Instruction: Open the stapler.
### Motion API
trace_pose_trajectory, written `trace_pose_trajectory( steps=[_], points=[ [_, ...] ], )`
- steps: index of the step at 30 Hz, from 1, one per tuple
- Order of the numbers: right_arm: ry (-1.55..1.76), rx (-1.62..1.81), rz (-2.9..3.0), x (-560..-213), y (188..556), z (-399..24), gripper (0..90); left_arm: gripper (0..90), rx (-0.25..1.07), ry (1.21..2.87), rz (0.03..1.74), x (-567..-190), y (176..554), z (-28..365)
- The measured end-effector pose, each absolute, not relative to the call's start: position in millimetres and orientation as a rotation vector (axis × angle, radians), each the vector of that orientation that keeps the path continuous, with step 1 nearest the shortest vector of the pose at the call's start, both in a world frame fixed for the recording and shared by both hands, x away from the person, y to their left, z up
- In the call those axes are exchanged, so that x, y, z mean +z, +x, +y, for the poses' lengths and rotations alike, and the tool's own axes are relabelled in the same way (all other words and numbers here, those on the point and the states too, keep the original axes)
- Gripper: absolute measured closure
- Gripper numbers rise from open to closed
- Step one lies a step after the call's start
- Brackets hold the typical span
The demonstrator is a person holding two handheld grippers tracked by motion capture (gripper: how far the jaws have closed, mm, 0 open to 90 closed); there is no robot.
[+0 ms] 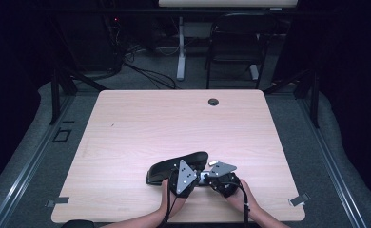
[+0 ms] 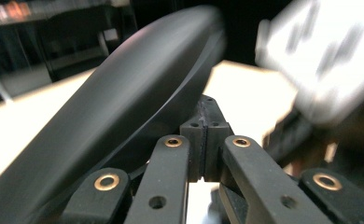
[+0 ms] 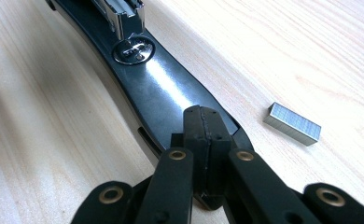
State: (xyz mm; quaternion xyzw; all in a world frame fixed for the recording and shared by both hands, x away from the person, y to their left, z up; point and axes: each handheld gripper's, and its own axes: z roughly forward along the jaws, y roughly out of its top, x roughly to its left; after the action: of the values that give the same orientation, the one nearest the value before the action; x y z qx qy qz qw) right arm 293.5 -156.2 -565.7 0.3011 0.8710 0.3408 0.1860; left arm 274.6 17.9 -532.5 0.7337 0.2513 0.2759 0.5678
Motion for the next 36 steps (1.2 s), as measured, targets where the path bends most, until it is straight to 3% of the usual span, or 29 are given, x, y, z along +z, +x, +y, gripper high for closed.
trace_pose_trajectory(
  steps=[36],
  points=[
    [0.859, 0.969, 2.500, -563.2, 299.4, -156.9, 90.0, 90.0, 0.482, 1.745, 0.721, -507.3, 277.9, 44.4]
  ],
)
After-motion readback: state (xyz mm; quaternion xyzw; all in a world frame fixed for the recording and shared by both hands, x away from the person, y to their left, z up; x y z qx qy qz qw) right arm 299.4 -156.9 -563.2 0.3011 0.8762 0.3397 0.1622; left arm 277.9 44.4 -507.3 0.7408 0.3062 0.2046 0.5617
